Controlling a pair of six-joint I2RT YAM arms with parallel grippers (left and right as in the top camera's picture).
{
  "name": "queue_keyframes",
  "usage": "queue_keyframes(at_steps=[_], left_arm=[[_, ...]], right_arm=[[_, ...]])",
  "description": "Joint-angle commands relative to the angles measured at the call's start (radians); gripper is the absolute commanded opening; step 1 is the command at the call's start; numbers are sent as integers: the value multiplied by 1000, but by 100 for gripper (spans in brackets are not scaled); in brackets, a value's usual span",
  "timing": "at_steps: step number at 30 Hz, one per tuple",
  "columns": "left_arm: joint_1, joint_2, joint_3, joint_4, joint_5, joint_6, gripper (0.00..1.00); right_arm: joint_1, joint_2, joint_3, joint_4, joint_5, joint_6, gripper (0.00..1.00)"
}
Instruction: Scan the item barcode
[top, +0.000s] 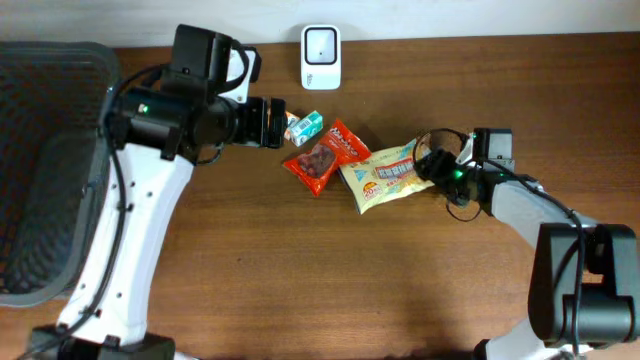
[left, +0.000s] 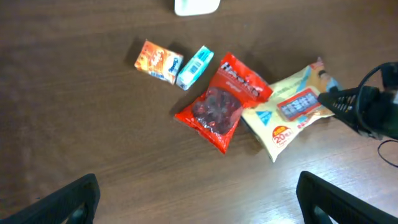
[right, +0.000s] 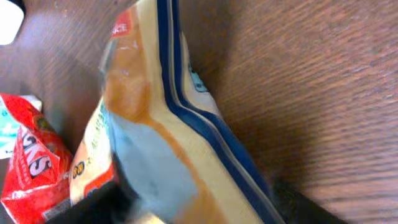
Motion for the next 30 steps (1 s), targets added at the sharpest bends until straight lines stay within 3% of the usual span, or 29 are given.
queue_keyframes(at_steps=[1, 2, 5, 7, 8, 10, 12, 16, 19, 21, 23, 24, 25, 26, 27, 28, 30], left_arm=[[-2, 56, -13, -10, 8, 5, 99], [-2, 60, -13, -17, 7, 5, 99], [-2, 60, -13, -19, 7, 5, 99], [-2, 60, -13, -14, 0, 5, 99], [-2, 60, -13, -6, -4, 5, 99], [0, 60, -13, 11, -4, 2, 99], [0, 60, -13, 11, -4, -10, 99], [0, 60, -13, 10, -5, -10, 99], [0, 60, -13, 11, -4, -10, 99], [0, 60, -13, 11, -4, -10, 99], [0, 60, -13, 9, -4, -9, 99], [0, 60, -13, 6, -5, -9, 99], [0, 60, -13, 3, -5, -9, 99], [0, 60, -13, 3, -5, -9, 99], [0, 60, -13, 4, -4, -9, 99], [0, 60, -13, 4, -5, -9, 99], [0, 60, -13, 4, -4, -9, 99]], right_arm=[[7, 8, 8, 43, -108, -133, 15], [5, -7, 19, 31, -109, -142, 4], [5, -143, 136, -176, -46, -321, 4], [24, -270, 290, -420, 209, -413, 4], [65, -329, 359, -507, 427, -457, 4], [216, -381, 378, -540, 944, -480, 4], [284, -323, 367, -541, 1138, -480, 4], [446, -93, 367, -559, 1194, -425, 4], [661, -53, 378, -558, 1098, -307, 7], [719, -53, 435, -575, 870, -268, 34], [690, -55, 565, -669, 692, -216, 86], [651, -55, 650, -756, 640, -216, 99], [608, -55, 719, -828, 607, -216, 100], [541, -55, 771, -887, 549, -216, 100], [479, -54, 774, -917, 506, -217, 80], [408, -45, 748, -945, 449, -216, 46], [338, -14, 668, -901, 330, -216, 30]])
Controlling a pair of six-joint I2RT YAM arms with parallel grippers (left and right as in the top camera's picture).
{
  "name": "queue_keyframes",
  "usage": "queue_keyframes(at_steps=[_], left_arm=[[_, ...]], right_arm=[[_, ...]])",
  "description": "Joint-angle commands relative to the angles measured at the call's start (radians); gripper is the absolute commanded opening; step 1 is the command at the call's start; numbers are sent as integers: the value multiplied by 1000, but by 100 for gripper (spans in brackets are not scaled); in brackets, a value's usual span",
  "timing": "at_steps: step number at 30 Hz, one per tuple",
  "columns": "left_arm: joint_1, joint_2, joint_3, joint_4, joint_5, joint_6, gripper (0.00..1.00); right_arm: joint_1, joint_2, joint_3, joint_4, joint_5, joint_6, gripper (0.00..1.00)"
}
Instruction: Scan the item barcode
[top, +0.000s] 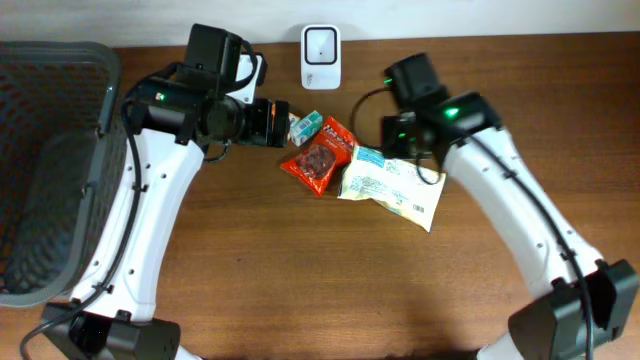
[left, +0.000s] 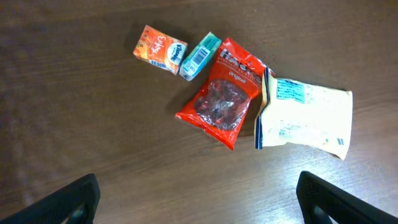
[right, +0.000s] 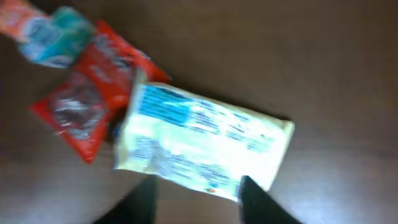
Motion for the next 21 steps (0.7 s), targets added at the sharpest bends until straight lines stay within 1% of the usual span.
queue_keyframes(at_steps=[1, 3, 4, 5, 6, 8, 10, 11, 13, 14, 15, 16, 18, 19, 20, 21], left_arm=[[0, -2, -3, 1, 0, -8, 99], [0, -2, -3, -2, 0, -8, 99], [0, -2, -3, -2, 0, -8, 99], [0, -2, -3, 0, 0, -8, 99], [0, -2, -3, -1, 0, -8, 99], [0, -2, -3, -9, 0, -8, 99], [0, -2, -3, -8, 0, -8, 99], [0, -2, -3, -8, 0, -8, 99], [0, -2, -3, -8, 0, -8, 99], [0, -2, -3, -8, 0, -8, 99], [0, -2, -3, -8, 0, -8, 99], [0, -2, -3, -7, 0, -8, 99], [0, 11, -3, 16, 0, -8, 99], [0, 26, -3, 31, 0, -8, 99], [0, 43, -3, 38, -14, -9, 99], [3, 58, -3, 40, -42, -11, 99]], right_arm=[[-72, 53, -126, 98, -197, 6, 26], [-70, 103, -270, 285, -286, 7, 22], [-64, 140, -332, 382, -351, 8, 12], [-55, 174, -372, 448, -361, 18, 12], [-41, 227, -396, 485, -359, 47, 5], [-10, 276, -396, 486, -388, 56, 4], [34, 261, -370, 481, -494, 55, 4], [56, 250, -342, 461, -496, 55, 4], [100, 234, -238, 385, -488, 30, 4], [94, 234, -137, 276, -439, 21, 6], [70, 234, -40, 145, -356, 21, 12], [58, 234, -24, 131, -359, 21, 13], [43, 237, -22, 156, -360, 21, 16], [47, 247, -22, 191, -377, 22, 22], [53, 256, -23, 228, -403, 22, 30], [64, 267, -23, 284, -424, 27, 62]])
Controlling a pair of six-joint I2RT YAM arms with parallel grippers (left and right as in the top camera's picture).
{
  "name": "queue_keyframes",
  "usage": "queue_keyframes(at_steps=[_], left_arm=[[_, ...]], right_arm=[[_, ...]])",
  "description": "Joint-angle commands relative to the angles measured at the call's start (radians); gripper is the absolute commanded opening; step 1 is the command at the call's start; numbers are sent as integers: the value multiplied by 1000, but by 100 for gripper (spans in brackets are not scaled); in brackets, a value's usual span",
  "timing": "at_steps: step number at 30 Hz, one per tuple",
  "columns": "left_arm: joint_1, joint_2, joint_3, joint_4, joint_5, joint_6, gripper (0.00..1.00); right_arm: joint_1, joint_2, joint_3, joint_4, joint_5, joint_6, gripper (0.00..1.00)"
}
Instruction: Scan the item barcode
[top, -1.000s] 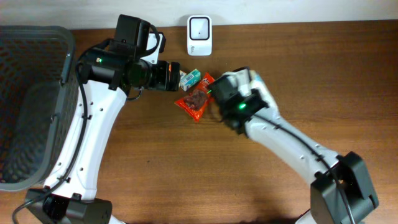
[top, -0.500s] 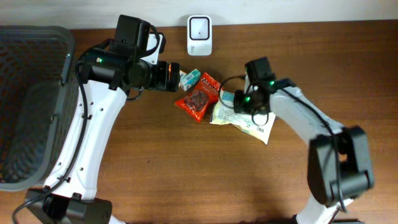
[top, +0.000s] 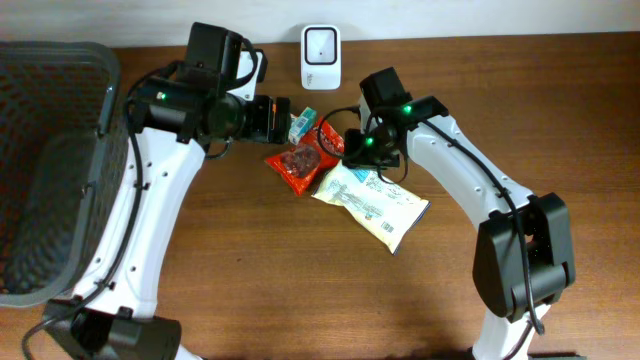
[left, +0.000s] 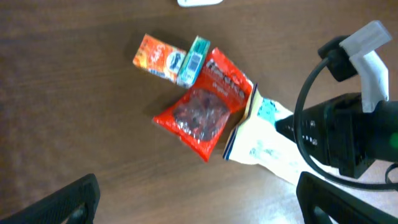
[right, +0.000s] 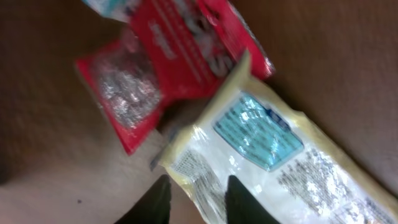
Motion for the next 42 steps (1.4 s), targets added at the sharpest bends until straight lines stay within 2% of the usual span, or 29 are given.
queue_keyframes(at_steps=[1, 2, 5, 6, 8, 9, 13, 16, 17, 18, 19, 22, 25, 28, 30, 31, 33, 34, 35, 36, 38, 40, 42], left_arm=[[14, 60, -2, 1, -68, -43, 99], [29, 64, -2, -4, -66, -54, 99], [56, 64, -2, -41, -67, -53, 99], [58, 64, -2, -49, -71, -53, 99], [76, 64, -2, -53, -106, -60, 99], [92, 64, -2, -54, -112, -61, 99], [140, 64, -2, -57, -111, -72, 99], [140, 64, -2, -55, -111, -72, 99], [140, 64, -2, -53, -112, -72, 99], [140, 64, -2, -50, -112, -72, 99], [140, 64, -2, -49, -112, -72, 99], [140, 64, -2, -48, -112, -72, 99], [140, 64, -2, -49, -111, -72, 99], [140, 64, -2, -48, -111, -72, 99], [140, 64, -2, -49, -111, -72, 99], [140, 64, -2, -49, -111, -72, 99], [140, 64, -2, -48, -112, -73, 99], [141, 64, -2, -47, -112, -87, 99], [150, 64, -2, -45, -113, -134, 99], [164, 64, -2, -48, -112, -164, 99], [175, 66, -3, -58, -88, -163, 99], [170, 82, -9, -76, 17, -139, 99], [151, 126, -9, -87, 47, -129, 99]], right_arm=[[35, 38, 9, 136, -31, 8, 69], [38, 52, 9, 190, -23, 8, 73], [35, 92, 9, 278, 129, 7, 77], [35, 117, 9, 304, 166, -38, 78], [35, 156, 9, 356, 87, -193, 78], [35, 171, 9, 370, 81, -219, 78], [30, 243, 9, 459, 84, -253, 78], [32, 303, 10, 462, 59, -255, 77], [32, 313, 9, 458, 40, -255, 63], [32, 312, 10, 441, 23, -255, 27], [31, 299, 16, 430, -5, -253, 6], [31, 229, 53, 372, 5, -252, 4], [33, 88, 151, 230, 129, -253, 4], [48, -55, 164, 163, 260, -255, 4], [53, -92, 164, 129, 356, -255, 4], [51, -93, 163, 118, 327, -255, 4], [52, -63, 155, 116, 154, -255, 17], [55, -29, 155, 120, 54, -254, 33], [60, 23, 155, 131, 42, -211, 66], [60, 78, 155, 155, 43, -144, 85], [56, 152, 155, 196, 44, -112, 90], [36, 158, 161, 195, 58, -105, 99], [-54, 100, 219, 108, 58, -93, 99]])
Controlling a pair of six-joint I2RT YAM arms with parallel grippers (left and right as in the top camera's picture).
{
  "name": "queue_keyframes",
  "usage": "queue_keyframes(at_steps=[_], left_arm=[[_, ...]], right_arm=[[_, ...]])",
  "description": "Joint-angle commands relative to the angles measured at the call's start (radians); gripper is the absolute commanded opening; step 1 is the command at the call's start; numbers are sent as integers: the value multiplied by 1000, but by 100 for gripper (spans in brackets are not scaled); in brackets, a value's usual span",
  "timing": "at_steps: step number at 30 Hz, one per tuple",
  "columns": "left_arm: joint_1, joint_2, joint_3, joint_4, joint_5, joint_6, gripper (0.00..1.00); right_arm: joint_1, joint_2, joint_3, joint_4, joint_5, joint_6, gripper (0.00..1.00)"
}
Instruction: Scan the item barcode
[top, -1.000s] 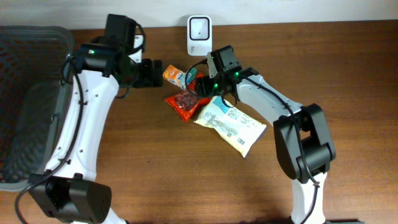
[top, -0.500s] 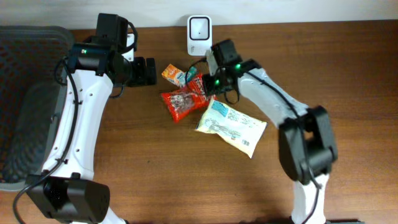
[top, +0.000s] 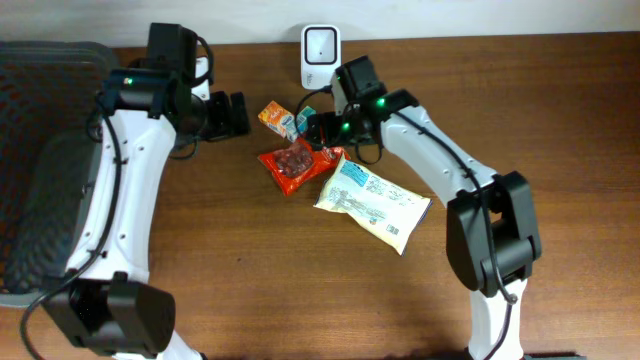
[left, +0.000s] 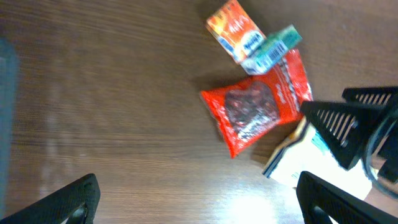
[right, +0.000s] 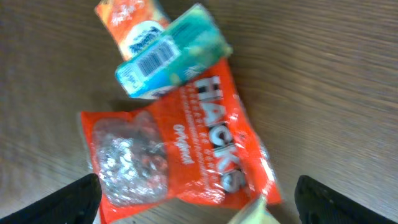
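A white scanner (top: 321, 43) stands at the table's far edge. Below it lie an orange box (top: 272, 115), a teal box (right: 174, 53) with its barcode facing up, a red candy bag (top: 293, 165) and a cream snack bag (top: 372, 202) with its printed back up. My right gripper (top: 318, 128) hovers open over the teal box and the red bag's top, holding nothing. My left gripper (top: 232, 113) is open too, left of the orange box and apart from every item. In the left wrist view the red candy bag (left: 258, 111) lies ahead, with the right gripper's fingers (left: 339, 121) beside it.
A dark mesh basket (top: 40, 170) fills the table's left end. The right arm reaches over the cream bag from the right. Bare wood lies in front of the items and along the right side.
My right gripper has gone from the cream bag's top-left corner up to the teal box and red bag, and stands open. My left gripper has drawn back to the left, away from the boxes.
First my right gripper held the cream bag's right end, with the bag front up beside the red bag. Then the bag lay turned over, back up, with the gripper above it. Later the gripper stood at its top-left corner. Now it is open over the red bag.
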Motion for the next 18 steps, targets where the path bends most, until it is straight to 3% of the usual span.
queue_keyframes(at_steps=[1, 4, 8, 13, 18], left_arm=[[-24, 55, -7, -8, 68, 13, 99], [-39, 71, -20, -10, 158, 13, 99], [-83, 139, -131, 45, 201, 12, 99], [-105, 280, -231, 235, 252, 25, 99], [-105, 381, -231, 291, 354, 26, 99]], right_arm=[[-135, -90, 93, -109, -5, 22, 98], [-317, -119, 131, -195, -10, 22, 98], [-431, -118, 124, -269, -9, 22, 98], [-459, -118, 124, -269, -8, 22, 98], [-459, -118, 124, -269, -8, 22, 98]])
